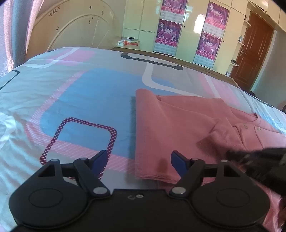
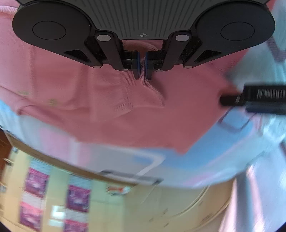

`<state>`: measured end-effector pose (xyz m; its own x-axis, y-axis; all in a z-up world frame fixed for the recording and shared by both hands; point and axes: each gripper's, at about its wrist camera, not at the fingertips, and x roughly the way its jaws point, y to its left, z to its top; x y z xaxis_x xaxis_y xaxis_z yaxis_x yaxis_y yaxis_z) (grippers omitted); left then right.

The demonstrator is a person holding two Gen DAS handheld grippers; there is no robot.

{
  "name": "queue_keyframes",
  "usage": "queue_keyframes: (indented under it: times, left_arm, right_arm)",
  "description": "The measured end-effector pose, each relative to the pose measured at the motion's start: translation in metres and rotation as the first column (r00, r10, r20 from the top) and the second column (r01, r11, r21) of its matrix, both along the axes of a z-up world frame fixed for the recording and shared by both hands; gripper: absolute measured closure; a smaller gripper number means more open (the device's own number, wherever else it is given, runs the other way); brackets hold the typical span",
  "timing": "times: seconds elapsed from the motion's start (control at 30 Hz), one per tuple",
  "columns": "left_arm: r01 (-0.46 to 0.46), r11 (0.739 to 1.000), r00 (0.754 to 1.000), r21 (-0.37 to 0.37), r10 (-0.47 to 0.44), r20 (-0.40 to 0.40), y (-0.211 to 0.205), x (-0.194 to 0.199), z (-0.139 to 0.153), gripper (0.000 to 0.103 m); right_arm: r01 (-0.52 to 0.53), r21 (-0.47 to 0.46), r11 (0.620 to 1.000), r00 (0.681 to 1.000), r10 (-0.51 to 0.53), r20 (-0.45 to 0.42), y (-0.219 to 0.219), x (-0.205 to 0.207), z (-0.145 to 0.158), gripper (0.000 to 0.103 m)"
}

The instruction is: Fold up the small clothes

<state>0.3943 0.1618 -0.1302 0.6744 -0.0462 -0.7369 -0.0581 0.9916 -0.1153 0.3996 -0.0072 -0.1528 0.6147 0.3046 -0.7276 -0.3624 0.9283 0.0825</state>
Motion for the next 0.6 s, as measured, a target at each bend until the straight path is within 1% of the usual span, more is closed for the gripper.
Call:
queue_keyframes:
  times: [0.07,0.1,0.2,0.27,0.4,0.43,0.47,0.5,0.53,0.6]
  left_arm:
    - [0.008,1.0,1.0,0.004,-0.008,-0.001,-0.004,0.003,-0.001,0.026]
    - [0.01,1.0,1.0,0.004,-0.01,-0.001,-0.006,0.005,-0.001,0.026]
    - [0.014,1.0,1.0,0.0,-0.014,0.009,-0.012,0.01,-0.002,0.025]
    - [0.022,1.0,1.0,-0.001,-0.022,0.015,-0.017,0.013,-0.002,0.024]
    - [0.035,0.999,0.999,-0.001,-0.035,0.011,-0.026,0.019,-0.005,0.022]
    - [0.038,0.999,0.999,0.001,-0.038,0.008,-0.028,0.02,-0.007,0.022]
    - [0.044,0.999,0.999,0.001,-0.044,0.002,-0.029,0.022,-0.008,0.022]
    - [0.049,0.999,0.999,0.002,-0.049,-0.005,-0.031,0.023,-0.01,0.022]
    - [0.052,0.999,0.999,0.006,-0.052,-0.013,-0.032,0.024,-0.012,0.022]
    - [0.059,0.998,0.998,0.01,-0.059,-0.024,-0.034,0.025,-0.015,0.021]
  right_arm:
    - [0.032,0.003,0.999,0.999,-0.032,0.036,-0.015,-0.001,0.009,0.099]
    - [0.063,0.015,0.998,0.996,-0.064,0.063,-0.027,-0.002,0.015,0.099]
    - [0.17,0.029,0.985,0.974,-0.172,0.149,-0.065,-0.007,0.034,0.099]
    - [0.236,0.022,0.972,0.956,-0.236,0.174,-0.094,-0.009,0.04,0.099]
    - [0.339,-0.035,0.94,0.931,-0.33,0.154,-0.145,-0.014,0.028,0.099]
    - [0.365,-0.046,0.93,0.924,-0.355,0.143,-0.156,-0.016,0.024,0.099]
    - [0.388,-0.05,0.92,0.918,-0.382,0.108,-0.167,-0.015,0.018,0.099]
    - [0.403,-0.038,0.914,0.914,-0.4,0.063,-0.178,-0.015,0.011,0.098]
    - [0.414,0.001,0.91,0.91,-0.414,0.024,-0.188,-0.017,0.006,0.098]
    - [0.436,0.044,0.899,0.9,-0.437,0.004,-0.202,-0.022,0.005,0.098]
